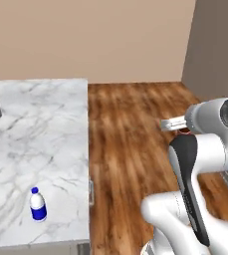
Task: Pick the bottled water, bottled drink, water bottle from the counter and place them in the open cabinet.
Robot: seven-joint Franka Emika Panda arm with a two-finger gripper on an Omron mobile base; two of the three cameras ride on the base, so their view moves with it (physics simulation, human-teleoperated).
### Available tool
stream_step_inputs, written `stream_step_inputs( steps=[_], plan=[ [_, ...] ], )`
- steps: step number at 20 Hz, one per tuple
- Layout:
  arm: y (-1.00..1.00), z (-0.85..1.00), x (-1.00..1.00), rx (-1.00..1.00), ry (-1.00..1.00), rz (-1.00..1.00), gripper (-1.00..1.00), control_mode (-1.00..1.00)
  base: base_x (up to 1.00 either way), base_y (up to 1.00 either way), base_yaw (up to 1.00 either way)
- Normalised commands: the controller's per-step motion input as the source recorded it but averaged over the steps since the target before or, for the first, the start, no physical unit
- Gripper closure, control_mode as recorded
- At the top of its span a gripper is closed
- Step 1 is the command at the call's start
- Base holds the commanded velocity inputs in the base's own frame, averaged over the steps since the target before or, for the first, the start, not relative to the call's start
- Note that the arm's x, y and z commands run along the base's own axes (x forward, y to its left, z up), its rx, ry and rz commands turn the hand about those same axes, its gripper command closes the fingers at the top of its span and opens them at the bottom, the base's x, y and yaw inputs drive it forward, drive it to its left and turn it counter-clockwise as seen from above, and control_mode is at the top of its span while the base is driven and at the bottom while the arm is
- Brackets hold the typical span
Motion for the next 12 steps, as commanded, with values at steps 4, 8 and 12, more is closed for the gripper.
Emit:
stream_step_inputs(
  steps=[4, 8, 12],
  plan=[
    [0.0, 0.0, 0.0, 0.0, 0.0, 0.0, 1.0, 1.0, 0.0, -0.11, -0.57],
    [0.0, 0.0, 0.0, 0.0, 0.0, 0.0, 1.0, 1.0, 0.0, -0.13, -0.56],
    [0.0, 0.0, 0.0, 0.0, 0.0, 0.0, 1.0, 1.0, 0.0, -0.15, -0.56]
  ],
)
